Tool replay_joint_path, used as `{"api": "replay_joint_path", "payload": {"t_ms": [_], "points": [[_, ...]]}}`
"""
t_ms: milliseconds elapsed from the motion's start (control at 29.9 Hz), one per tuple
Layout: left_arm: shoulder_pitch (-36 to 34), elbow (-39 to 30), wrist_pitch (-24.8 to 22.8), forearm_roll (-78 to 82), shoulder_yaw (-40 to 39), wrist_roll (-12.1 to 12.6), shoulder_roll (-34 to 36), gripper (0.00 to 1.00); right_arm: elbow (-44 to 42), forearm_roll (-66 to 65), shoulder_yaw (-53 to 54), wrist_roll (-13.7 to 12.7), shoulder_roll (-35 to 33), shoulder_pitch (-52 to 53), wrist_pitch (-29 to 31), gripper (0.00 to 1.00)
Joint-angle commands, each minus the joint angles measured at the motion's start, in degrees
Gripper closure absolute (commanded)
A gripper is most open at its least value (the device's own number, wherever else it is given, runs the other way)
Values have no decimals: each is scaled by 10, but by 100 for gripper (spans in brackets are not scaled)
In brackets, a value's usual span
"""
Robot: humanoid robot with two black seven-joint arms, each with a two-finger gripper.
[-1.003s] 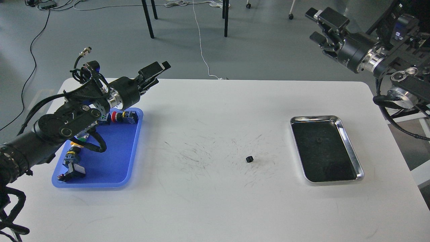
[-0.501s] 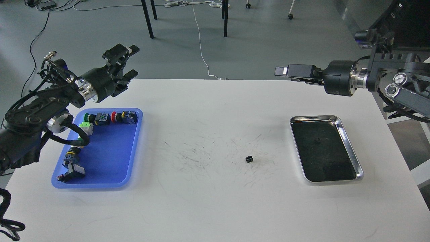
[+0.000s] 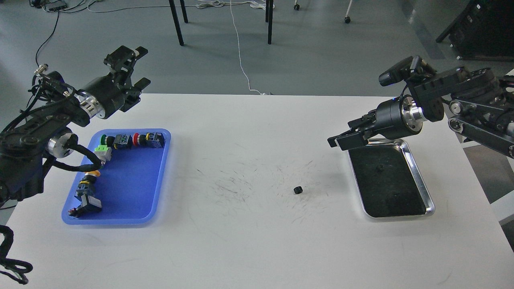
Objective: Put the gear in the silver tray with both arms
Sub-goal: 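Reach the right gripper toward the black gear on the table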
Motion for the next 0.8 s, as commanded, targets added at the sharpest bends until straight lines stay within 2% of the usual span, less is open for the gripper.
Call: {"api": "replay_joint_path", "payload": {"t_ms": [0,468,769], "points": [[0,0,-2,-12,0,0,4,2,0,-35,-25,0,29,4,0,9],[6,-1,-32,-26,-3,0,30,2,-8,-93,-74,0,144,-9,0,9],[7,0,-32,-128,-4,0,30,2,-37,-99,-94,0,189,-19,0,9]]}}
